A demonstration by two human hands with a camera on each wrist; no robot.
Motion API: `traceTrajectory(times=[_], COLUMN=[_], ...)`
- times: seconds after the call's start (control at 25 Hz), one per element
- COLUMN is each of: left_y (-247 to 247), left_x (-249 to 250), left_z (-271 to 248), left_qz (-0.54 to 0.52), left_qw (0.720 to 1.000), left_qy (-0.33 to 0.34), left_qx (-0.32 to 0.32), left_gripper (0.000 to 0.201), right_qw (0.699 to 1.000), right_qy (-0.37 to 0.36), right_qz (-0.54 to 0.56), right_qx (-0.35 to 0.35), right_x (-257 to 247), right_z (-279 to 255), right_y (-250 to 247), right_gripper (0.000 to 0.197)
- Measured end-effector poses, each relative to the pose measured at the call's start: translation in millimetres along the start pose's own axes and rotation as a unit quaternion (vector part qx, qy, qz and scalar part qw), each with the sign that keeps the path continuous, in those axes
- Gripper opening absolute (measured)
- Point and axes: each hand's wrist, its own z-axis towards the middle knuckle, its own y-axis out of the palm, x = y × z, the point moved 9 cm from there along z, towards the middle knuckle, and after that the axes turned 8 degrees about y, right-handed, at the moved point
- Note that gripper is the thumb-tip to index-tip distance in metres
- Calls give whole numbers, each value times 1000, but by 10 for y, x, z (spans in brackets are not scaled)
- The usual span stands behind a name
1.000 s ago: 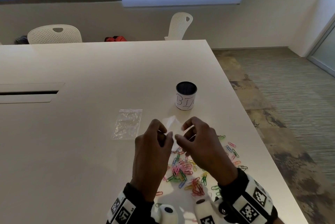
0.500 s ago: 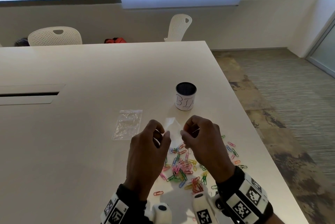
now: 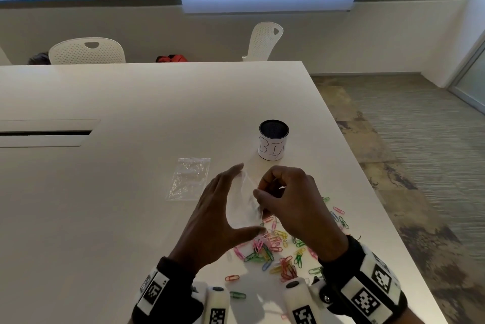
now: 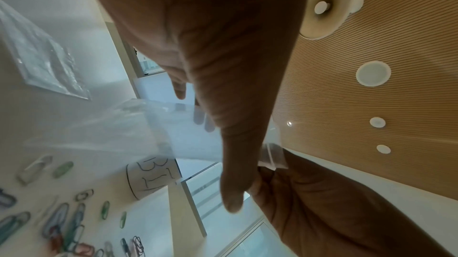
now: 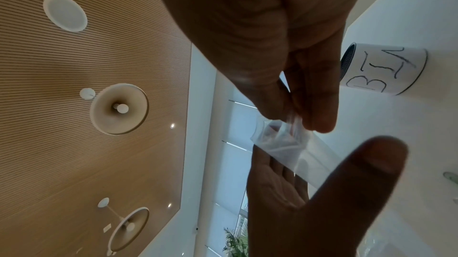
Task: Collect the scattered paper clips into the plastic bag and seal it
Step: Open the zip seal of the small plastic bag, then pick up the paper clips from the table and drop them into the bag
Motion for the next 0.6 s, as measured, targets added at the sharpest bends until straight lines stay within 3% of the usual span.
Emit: traceTrajectory(times=[0.16,0.24,0.32,0.4,0.52,0.6], left_y=[-93,-157,-237,-322,-379,-363], left_x=[-62,-127,-239,-353,-481,-530], left_z=[-38,-80,-144,-227,-333,-379], left_qz=[3,3,5,8,9,14], left_qw=[999,999,998,997,997,996], left_qy=[6,2,-13,-27,-47,-57], left_qx=[41,48,57,65,66,60], left_gripper=[85,79,79,78,75,74], right_qw=[1000,1000,999,990,938,904], right_qy=[5,10,8,-14,-27,-31], right_qz=[13,16,-36,-140,-309,-379], right_qx=[-15,-5,14,-21,-157,-197], right_x=[8,82,219,359,626,754], right_z=[25,121,296,486,648,714], right_y=[15,-30,-72,42,429,574], right_gripper=[10,14,13,12,56,87])
